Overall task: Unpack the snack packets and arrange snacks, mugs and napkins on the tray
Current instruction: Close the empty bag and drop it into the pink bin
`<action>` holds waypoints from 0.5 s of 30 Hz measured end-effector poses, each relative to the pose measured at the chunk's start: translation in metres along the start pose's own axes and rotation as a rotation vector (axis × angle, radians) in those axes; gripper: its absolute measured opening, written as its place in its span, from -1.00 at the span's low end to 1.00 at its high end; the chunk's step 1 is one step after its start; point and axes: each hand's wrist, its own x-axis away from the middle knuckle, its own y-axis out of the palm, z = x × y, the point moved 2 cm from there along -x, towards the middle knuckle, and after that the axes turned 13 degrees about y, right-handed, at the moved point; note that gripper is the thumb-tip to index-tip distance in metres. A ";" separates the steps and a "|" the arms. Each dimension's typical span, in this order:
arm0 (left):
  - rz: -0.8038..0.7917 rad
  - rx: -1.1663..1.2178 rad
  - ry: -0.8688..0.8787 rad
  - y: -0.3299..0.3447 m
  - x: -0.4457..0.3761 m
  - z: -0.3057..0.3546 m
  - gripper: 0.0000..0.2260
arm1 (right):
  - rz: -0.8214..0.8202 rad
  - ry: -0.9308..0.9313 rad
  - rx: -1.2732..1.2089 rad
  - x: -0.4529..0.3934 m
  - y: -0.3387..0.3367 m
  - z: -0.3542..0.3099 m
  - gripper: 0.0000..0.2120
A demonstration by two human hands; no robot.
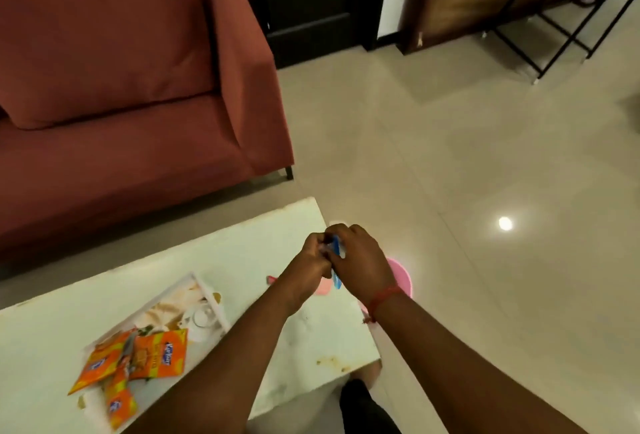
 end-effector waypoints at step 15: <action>-0.194 -1.127 -0.003 0.109 -0.118 -0.157 -0.25 | -0.288 0.365 0.398 -0.122 0.101 0.301 -0.49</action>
